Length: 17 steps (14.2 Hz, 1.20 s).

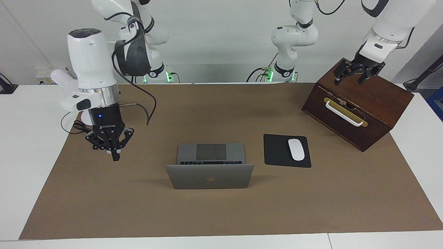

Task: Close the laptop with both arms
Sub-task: 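Reach the right gripper toward the laptop lid while the left gripper advances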

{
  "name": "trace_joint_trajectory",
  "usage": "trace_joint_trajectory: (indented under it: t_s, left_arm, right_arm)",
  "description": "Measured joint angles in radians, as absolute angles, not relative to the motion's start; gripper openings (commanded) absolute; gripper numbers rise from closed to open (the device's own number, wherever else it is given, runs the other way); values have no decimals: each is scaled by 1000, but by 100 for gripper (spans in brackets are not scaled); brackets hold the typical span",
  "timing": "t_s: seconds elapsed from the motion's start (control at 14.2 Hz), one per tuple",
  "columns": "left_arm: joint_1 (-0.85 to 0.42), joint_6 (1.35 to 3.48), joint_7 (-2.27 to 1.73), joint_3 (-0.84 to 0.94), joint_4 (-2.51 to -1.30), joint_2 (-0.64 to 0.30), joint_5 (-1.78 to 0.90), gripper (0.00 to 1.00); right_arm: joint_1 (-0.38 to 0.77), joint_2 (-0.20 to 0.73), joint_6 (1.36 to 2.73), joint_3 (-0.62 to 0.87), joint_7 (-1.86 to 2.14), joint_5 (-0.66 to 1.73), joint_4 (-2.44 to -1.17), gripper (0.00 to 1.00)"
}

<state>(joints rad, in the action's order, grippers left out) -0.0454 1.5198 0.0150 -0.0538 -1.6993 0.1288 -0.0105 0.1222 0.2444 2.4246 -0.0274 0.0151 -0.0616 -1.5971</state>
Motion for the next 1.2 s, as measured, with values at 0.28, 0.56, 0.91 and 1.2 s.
trace_joint_trajectory:
  t_s: [0.28, 0.56, 0.91, 1.2]
  left_arm:
    - [-46, 1522, 15, -50, -1699, 129, -11, 100]
    - [-46, 1525, 10, -51, -1699, 129, -11, 100]
    - [-45, 1531, -43, -52, -1700, 129, -11, 0]
    - [-46, 1558, -46, -51, -1709, 129, -11, 0]
  right_arm:
    - [158, 276, 2518, -27, -40, -91, -1578, 0]
    - [206, 298, 2518, -26, -229, -263, -1538, 0]
    - [244, 342, 2518, -25, -316, -300, -1482, 0]
    - [287, 380, 2517, -25, -423, -321, -1455, 0]
